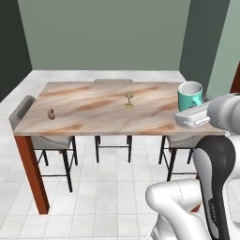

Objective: Open the cabinet directly in front. Then move the liquor and the mug to the dining counter with the candle on it.

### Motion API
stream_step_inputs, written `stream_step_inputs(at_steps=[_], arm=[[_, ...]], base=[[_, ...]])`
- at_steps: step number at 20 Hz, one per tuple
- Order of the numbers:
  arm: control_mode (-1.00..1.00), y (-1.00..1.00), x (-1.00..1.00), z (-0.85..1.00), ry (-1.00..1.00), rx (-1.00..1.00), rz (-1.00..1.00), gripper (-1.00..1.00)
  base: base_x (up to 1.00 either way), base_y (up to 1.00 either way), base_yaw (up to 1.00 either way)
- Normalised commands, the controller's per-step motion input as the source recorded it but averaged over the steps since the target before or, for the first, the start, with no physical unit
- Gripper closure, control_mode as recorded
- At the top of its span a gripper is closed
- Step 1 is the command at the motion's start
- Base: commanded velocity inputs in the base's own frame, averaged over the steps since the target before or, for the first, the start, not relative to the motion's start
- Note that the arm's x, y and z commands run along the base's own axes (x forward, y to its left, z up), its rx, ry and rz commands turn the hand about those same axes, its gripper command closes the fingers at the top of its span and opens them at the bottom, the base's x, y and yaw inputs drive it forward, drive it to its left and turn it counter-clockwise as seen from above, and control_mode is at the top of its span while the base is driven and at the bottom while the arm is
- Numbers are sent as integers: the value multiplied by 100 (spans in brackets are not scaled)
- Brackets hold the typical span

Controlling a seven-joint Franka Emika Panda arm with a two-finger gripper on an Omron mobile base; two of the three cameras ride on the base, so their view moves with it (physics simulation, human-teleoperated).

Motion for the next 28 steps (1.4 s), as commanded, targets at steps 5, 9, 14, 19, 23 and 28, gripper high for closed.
stream_step_inputs(at_steps=[5,9,14,19,23,28], arm=[[100,0,0,0,0,0,0,100],[100,0,0,0,0,0,0,100],[100,0,0,0,0,0,0,100],[100,0,0,0,0,0,0,100],[100,0,0,0,0,0,0,100],[100,0,0,0,0,0,0,100]], base=[[39,47,-13],[47,49,-15],[54,42,-12],[54,27,-8],[50,16,-6],[44,18,-6]])
